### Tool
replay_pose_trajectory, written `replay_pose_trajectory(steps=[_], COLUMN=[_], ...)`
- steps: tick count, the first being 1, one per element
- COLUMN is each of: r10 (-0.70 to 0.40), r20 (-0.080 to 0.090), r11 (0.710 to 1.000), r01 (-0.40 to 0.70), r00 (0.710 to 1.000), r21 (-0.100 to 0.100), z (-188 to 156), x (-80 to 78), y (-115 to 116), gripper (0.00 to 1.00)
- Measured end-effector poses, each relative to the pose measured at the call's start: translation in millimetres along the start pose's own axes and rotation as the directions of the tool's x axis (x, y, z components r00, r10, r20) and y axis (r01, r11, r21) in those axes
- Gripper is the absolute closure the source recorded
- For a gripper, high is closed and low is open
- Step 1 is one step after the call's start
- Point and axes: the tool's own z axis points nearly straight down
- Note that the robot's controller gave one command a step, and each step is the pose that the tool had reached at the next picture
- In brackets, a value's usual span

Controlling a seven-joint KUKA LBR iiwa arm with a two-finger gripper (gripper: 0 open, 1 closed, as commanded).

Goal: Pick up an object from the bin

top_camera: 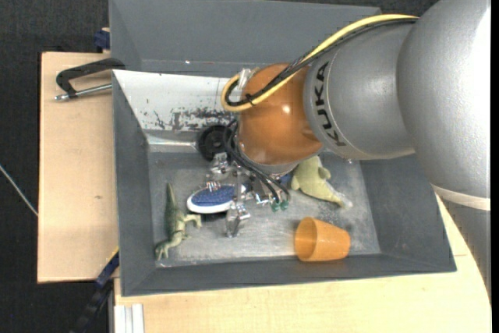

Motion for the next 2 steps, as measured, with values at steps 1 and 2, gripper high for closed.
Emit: replay_pose_trajectory(steps=[1, 2], r10=[-0.001, -0.244], r20=[-0.001, 0.002], r11=[1.0, 0.97], r01=[0.001, 0.244], r00=[1.0, 0.97], r21=[-0.001, 0.002], z=[1, -119], x=[-0.2, -4.4], y=[0, -15], gripper=[1.0, 1.0])
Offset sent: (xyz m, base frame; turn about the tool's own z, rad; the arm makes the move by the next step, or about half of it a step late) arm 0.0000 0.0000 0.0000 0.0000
